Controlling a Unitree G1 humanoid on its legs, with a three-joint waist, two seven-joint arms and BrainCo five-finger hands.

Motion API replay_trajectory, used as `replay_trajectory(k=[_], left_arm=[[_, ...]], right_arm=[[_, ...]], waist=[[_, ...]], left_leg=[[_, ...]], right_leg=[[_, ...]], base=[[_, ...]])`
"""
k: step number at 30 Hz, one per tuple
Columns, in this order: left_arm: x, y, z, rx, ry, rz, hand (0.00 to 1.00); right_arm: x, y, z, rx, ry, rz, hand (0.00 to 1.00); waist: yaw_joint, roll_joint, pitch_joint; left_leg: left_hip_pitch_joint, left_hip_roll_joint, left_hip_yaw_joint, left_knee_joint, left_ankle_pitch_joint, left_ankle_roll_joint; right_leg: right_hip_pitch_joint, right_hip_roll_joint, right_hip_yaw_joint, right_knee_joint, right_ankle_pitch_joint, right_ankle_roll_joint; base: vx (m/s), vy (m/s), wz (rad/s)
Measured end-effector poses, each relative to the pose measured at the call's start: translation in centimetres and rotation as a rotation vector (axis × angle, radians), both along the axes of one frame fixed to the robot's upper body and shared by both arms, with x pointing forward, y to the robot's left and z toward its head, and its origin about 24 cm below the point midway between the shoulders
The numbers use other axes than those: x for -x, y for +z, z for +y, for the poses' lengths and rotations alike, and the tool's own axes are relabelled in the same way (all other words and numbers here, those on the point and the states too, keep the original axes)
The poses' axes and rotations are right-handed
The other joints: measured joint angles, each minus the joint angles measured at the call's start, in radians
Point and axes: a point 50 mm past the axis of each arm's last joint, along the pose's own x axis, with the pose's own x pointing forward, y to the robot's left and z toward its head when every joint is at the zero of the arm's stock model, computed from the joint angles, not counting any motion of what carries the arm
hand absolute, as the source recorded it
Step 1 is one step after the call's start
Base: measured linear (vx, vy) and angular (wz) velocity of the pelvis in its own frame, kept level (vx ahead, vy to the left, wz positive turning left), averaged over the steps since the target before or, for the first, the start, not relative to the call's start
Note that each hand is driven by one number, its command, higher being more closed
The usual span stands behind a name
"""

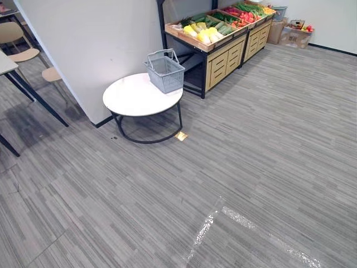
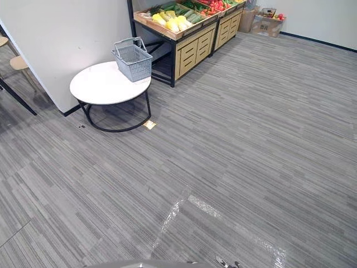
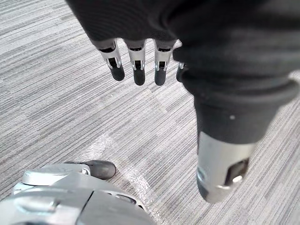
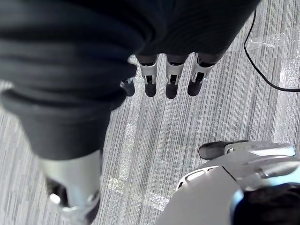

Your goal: Pick vegetable in the basket

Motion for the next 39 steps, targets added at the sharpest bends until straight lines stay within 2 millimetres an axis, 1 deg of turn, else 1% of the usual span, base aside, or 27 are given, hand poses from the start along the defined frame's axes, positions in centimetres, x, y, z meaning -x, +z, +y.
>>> replay_trajectory(k=[15,16,17,18,19,20,21,22,23,24,25,26,27,28,29,30,31,32,33,34,35,36,37,38,39], left_arm=[[-0.1,0.1,0.0,-0.013,-0.019,-0.008,0.0],[-0.4,0.1,0.0,-0.017,-0.03,-0.019,0.0],[-0.4,0.1,0.0,-0.019,-0.037,-0.021,0.0],[-0.8,0.2,0.2,-0.022,-0.041,-0.029,0.0],[-1.3,0.3,0.5,-0.033,-0.044,-0.046,0.0],[-1.6,0.4,0.7,-0.038,-0.044,-0.055,0.0],[-1.9,0.5,0.9,-0.045,-0.046,-0.068,0.0],[-2.0,0.5,1.0,-0.045,-0.039,-0.071,0.0],[-1.9,0.5,0.9,-0.042,-0.027,-0.071,0.0],[-1.9,0.5,1.0,-0.04,-0.008,-0.077,0.0],[-1.8,0.5,0.9,-0.037,0.012,-0.083,0.0],[-1.6,0.5,0.8,-0.036,0.06,-0.09,0.0],[-1.4,0.4,0.5,-0.031,0.088,-0.092,0.0],[-1.1,0.4,0.2,-0.027,0.111,-0.087,0.0],[-0.2,0.2,-0.2,-0.017,0.132,-0.07,0.0],[0.2,0.2,-0.3,-0.013,0.134,-0.062,0.0],[1.1,0.1,-0.4,-0.01,0.134,-0.041,0.0],[1.7,0.0,-0.9,0.004,0.133,-0.026,0.0],[2.1,0.0,-1.0,0.009,0.133,-0.016,0.0],[2.9,-0.1,-1.4,0.025,0.134,0.005,0.0],[3.3,-0.2,-1.6,0.033,0.134,0.016,0.0],[3.8,-0.3,-2.3,0.058,0.138,0.03,0.0],[4.1,-0.4,-3.0,0.083,0.124,0.048,0.0],[4.3,-0.4,-3.2,0.092,0.117,0.057,0.0],[5.1,-0.4,-2.8,0.096,0.103,0.081,0.0]], right_arm=[[0.0,0.0,0.0,-0.007,-0.004,-0.009,0.0],[-0.1,0.0,0.0,-0.004,-0.004,-0.015,0.0],[-0.1,0.0,0.0,-0.004,-0.004,-0.018,0.0],[-0.3,0.1,0.0,-0.003,-0.01,-0.026,0.0],[-0.8,0.1,0.2,0.0,-0.023,-0.038,0.0],[-1.1,0.1,0.2,0.003,-0.024,-0.043,0.0],[-1.4,0.1,0.5,0.001,-0.024,-0.049,0.0],[-1.4,0.1,0.4,0.002,-0.029,-0.052,0.0],[-1.4,0.1,0.4,0.002,-0.028,-0.052,0.0],[-1.3,0.1,0.4,0.0,-0.027,-0.054,0.0],[-1.3,0.1,0.5,-0.001,-0.024,-0.057,0.0],[-1.5,0.3,0.1,0.012,-0.015,-0.069,0.0],[-1.8,0.4,-0.1,0.021,-0.002,-0.08,0.0],[-1.9,0.5,-0.3,0.032,0.014,-0.09,0.0],[-2.3,0.6,-0.5,0.048,0.053,-0.095,0.0],[-2.6,0.7,-0.5,0.05,0.061,-0.1,0.0],[-3.1,0.8,-0.6,0.054,0.073,-0.111,0.0],[-3.4,0.9,-0.8,0.055,0.089,-0.118,0.0],[-3.5,0.9,-0.8,0.054,0.095,-0.119,0.0],[-3.5,0.9,-0.9,0.051,0.101,-0.12,0.0],[-3.5,0.9,-0.9,0.05,0.102,-0.12,0.0],[-3.5,0.9,-1.2,0.047,0.111,-0.125,0.0],[-3.3,1.0,-1.5,0.046,0.128,-0.121,0.0],[-3.2,1.0,-1.5,0.045,0.138,-0.117,0.0],[-3.2,0.8,-0.9,0.037,0.154,-0.114,0.0]], waist=[[0.0,-0.002,0.009],[-0.002,0.003,0.013],[-0.002,0.002,0.014],[-0.002,0.003,0.021],[-0.002,-0.009,0.033],[-0.003,-0.018,0.041],[-0.004,-0.019,0.057],[-0.004,-0.025,0.059],[-0.004,-0.019,0.063],[-0.004,-0.022,0.068],[-0.004,-0.02,0.07],[-0.006,0.001,0.079],[-0.005,0.0,0.09],[-0.004,0.01,0.097],[-0.001,0.015,0.103],[0.0,0.015,0.104],[0.006,0.015,0.105],[0.005,0.015,0.105],[0.007,0.016,0.106],[0.009,0.021,0.108],[0.01,0.025,0.11],[0.015,0.04,0.117],[0.027,0.055,0.123],[0.029,0.056,0.125],[0.032,0.048,0.125]], left_leg=[[-0.002,0.005,0.004,0.016,-0.001,0.0],[-0.008,0.008,0.007,0.018,-0.001,0.0],[-0.016,0.01,0.01,0.02,-0.001,-0.001],[-0.029,0.015,0.019,0.035,-0.004,-0.003],[-0.064,0.021,0.025,0.086,-0.022,-0.007],[-0.081,0.024,0.025,0.117,-0.035,-0.006],[-0.13,0.036,0.026,0.201,-0.073,-0.008],[-0.167,0.052,0.029,0.275,-0.107,-0.017],[-0.182,0.058,0.031,0.309,-0.116,-0.021],[-0.232,0.074,0.051,0.428,-0.12,-0.026],[-0.287,0.095,0.069,0.55,-0.114,-0.019],[-0.357,0.135,0.084,0.723,-0.086,0.004],[-0.391,0.152,0.084,0.802,-0.058,0.012],[-0.44,0.165,0.079,0.896,-0.066,0.008],[-0.473,0.157,0.07,0.919,-0.1,0.005],[-0.48,0.147,0.069,0.892,-0.105,0.003],[-0.487,0.12,0.058,0.773,-0.108,-0.006],[-0.49,0.103,0.053,0.62,-0.093,-0.017],[-0.491,0.099,0.052,0.542,-0.075,-0.015],[-0.491,0.098,0.036,0.381,-0.018,-0.021],[-0.49,0.101,0.017,0.295,0.017,-0.033],[-0.497,0.125,-0.014,0.186,0.056,-0.064],[-0.513,0.159,-0.029,0.178,0.059,-0.07],[-0.513,0.174,-0.027,0.189,0.064,-0.069],[-0.512,0.161,-0.018,0.262,0.15,-0.055]], right_leg=[[-0.005,0.001,0.004,0.004,0.0,-0.001],[-0.024,0.0,0.005,0.033,-0.014,-0.019],[-0.042,-0.001,0.006,0.062,-0.024,-0.034],[-0.076,-0.006,0.008,0.12,-0.05,-0.039],[-0.127,-0.016,0.009,0.205,-0.089,-0.047],[-0.145,-0.02,0.009,0.233,-0.103,-0.052],[-0.186,-0.024,0.01,0.287,-0.131,-0.063],[-0.208,-0.025,0.011,0.326,-0.161,-0.07],[-0.213,-0.025,0.011,0.338,-0.179,-0.079],[-0.214,-0.033,0.007,0.358,-0.195,-0.088],[-0.21,-0.037,0.004,0.368,-0.203,-0.091],[-0.192,-0.034,-0.003,0.372,-0.213,-0.094],[-0.18,-0.034,-0.003,0.372,-0.219,-0.095],[-0.158,-0.035,0.001,0.372,-0.225,-0.095],[-0.134,-0.053,0.012,0.372,-0.235,-0.094],[-0.126,-0.061,0.018,0.37,-0.238,-0.092],[-0.117,-0.078,0.035,0.365,-0.241,-0.087],[-0.108,-0.09,0.049,0.36,-0.246,-0.078],[-0.106,-0.094,0.058,0.358,-0.25,-0.072],[-0.09,-0.097,0.065,0.345,-0.258,-0.061],[-0.076,-0.096,0.068,0.334,-0.262,-0.055],[-0.043,-0.082,0.08,0.308,-0.271,-0.041],[-0.011,-0.073,0.093,0.292,-0.289,-0.017],[0.009,-0.073,0.104,0.292,-0.303,-0.005],[0.053,-0.11,0.122,0.29,-0.338,0.006]], base=[[-0.04,-0.026,-0.01],[-0.08,-0.037,-0.07],[-0.08,-0.038,-0.08],[-0.06,-0.045,-0.08],[-0.04,-0.039,-0.06],[-0.03,-0.056,-0.07],[-0.06,-0.104,-0.04],[-0.07,-0.127,-0.03],[-0.05,-0.136,0.05],[-0.01,-0.089,0.09],[0.02,-0.102,0.13],[0.04,-0.06,0.11],[0.06,-0.024,0.09],[0.12,0.055,-0.01],[0.14,0.07,-0.07],[0.19,0.102,-0.22],[0.21,0.114,-0.3],[0.23,0.127,-0.33],[0.28,0.168,-0.31],[0.25,0.16,-0.23],[0.34,0.234,-0.26],[0.43,0.367,-0.31],[0.45,0.407,-0.37],[0.49,0.451,-0.41],[0.46,0.347,-0.49]])
